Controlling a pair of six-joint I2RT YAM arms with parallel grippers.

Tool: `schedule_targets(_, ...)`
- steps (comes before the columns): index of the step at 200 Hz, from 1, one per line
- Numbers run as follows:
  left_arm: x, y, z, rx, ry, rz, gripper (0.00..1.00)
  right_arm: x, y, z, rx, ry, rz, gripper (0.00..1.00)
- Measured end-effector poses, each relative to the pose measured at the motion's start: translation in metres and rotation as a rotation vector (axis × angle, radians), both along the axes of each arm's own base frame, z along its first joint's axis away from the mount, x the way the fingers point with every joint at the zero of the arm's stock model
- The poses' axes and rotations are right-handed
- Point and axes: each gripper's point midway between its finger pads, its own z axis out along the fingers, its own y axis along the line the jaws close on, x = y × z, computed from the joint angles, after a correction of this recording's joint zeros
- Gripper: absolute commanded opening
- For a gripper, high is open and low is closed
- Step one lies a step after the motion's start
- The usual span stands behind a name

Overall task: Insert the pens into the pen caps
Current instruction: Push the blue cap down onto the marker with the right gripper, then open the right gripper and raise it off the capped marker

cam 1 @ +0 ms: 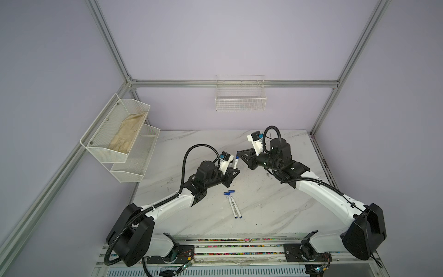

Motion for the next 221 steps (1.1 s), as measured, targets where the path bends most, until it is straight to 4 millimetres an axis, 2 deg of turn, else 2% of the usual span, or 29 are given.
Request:
schedule_targets(65, -0.002, -0.006, -0.003, 0.015, -0.049, 0.074, 0.00, 0.002, -0.005, 0.005, 0.016, 0.053, 0.001, 0.00)
schedule_targets(72, -0.003, -0.007, -0.004, 0.013, -0.054, 0.075, 0.00, 0.002, -0.005, 0.004, 0.016, 0.061, 0.001, 0.03)
schedule_targets(106, -0.003, -0.014, -0.010, 0.004, -0.059, 0.077, 0.00, 0.007, -0.008, 0.001, 0.012, 0.092, -0.027, 0.04)
schedule_targets(118, -0.001, -0.016, -0.012, -0.001, -0.061, 0.080, 0.00, 0.009, -0.009, 0.001, 0.010, 0.097, -0.039, 0.09)
schedule_targets(140, 0.002, -0.021, -0.015, -0.019, -0.065, 0.079, 0.00, 0.013, -0.011, 0.001, 0.003, 0.103, -0.058, 0.25)
schedule_targets(153, 0.000, -0.026, -0.021, -0.014, -0.054, 0.063, 0.00, 0.017, -0.010, 0.005, 0.009, 0.096, -0.068, 0.32)
schedule_targets(186, -0.011, -0.037, -0.028, -0.008, -0.037, 0.017, 0.00, 0.022, -0.010, 0.015, 0.023, 0.069, -0.080, 0.38)
schedule_targets(221, -0.012, -0.038, -0.027, -0.014, -0.034, 0.018, 0.00, 0.022, -0.010, 0.016, 0.027, 0.066, -0.080, 0.40)
